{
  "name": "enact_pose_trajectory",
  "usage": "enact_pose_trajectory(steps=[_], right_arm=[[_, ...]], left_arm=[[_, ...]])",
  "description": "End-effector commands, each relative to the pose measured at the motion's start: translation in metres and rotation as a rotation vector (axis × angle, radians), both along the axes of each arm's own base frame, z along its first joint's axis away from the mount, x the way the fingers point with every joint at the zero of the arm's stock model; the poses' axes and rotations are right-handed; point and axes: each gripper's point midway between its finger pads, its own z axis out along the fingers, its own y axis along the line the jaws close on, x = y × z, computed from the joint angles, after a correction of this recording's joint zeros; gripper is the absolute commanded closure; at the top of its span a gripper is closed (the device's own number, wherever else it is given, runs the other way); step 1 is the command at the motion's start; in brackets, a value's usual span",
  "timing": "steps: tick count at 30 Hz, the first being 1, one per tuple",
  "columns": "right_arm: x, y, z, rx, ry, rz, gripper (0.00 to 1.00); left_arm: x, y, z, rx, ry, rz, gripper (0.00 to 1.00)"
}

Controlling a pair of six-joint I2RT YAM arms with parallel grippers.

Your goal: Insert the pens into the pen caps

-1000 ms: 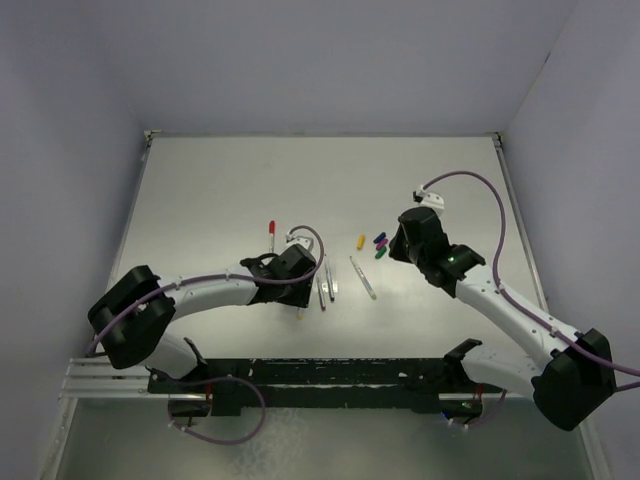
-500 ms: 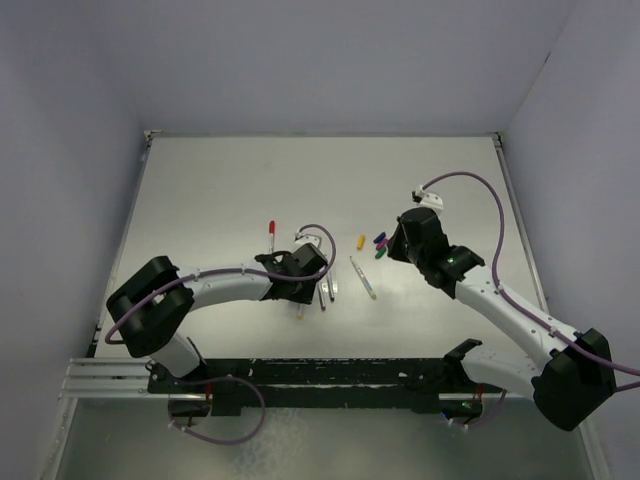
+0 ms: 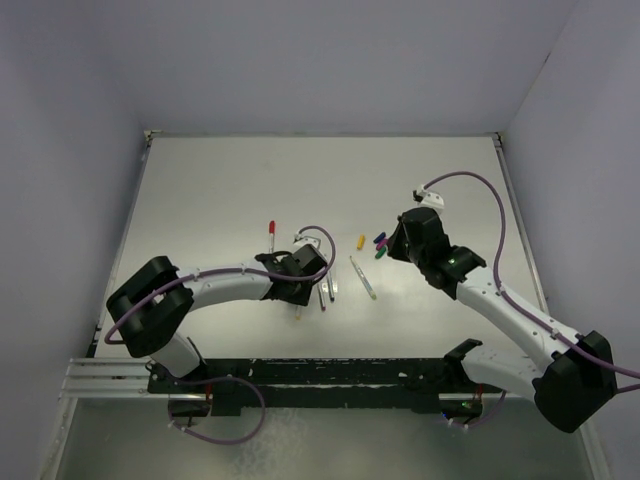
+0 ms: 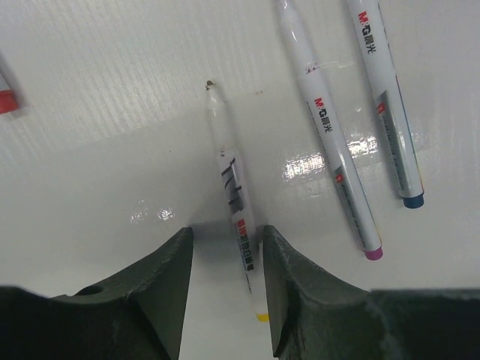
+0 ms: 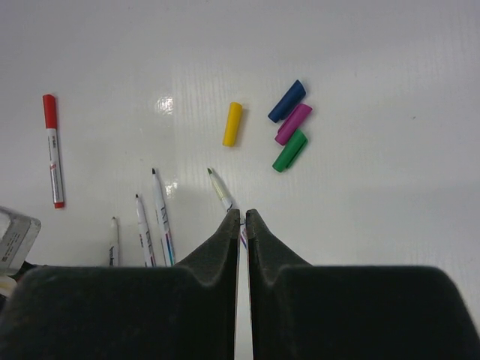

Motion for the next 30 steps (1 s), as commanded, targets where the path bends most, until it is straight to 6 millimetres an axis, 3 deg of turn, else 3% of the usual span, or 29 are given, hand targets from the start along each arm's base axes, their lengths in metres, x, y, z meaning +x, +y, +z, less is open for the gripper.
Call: enact_pose_trajectory(steps=[1,10,17,21,26,30], right_arm=[[0.003,0.004,0.010,0.035,-0.030,0.002,0.92],[0.000,0.003,0.006,0.035,-0.020,0.003,0.92],[-0.001,0.000,0.008,0.033,-0.024,-0.005,0.91],[0.000,0.002,0.010,0.038,-0.028,-0.002,0.92],[0.003,0.004,0.007,0.012,-0.014,0.013,0.92],[0.009,0.006,0.006,-0.020,-0.005,0.027,0.93]], left_arm=[[-0.031,0.020,-0.017,0.079,0.140,-0.020,0.55],[-0.033,0.014,-0.027,0.078,0.169,-0.038,0.60],[-0.038,0.022,-0.033,0.126,0.202,-0.049,0.81],[-0.041,0.025,-0.040,0.147,0.222,-0.053,0.99],[-0.043,0.025,-0.044,0.148,0.234,-0.057,1.00],[-0.040,0.022,-0.034,0.119,0.206,-0.063,1.00]])
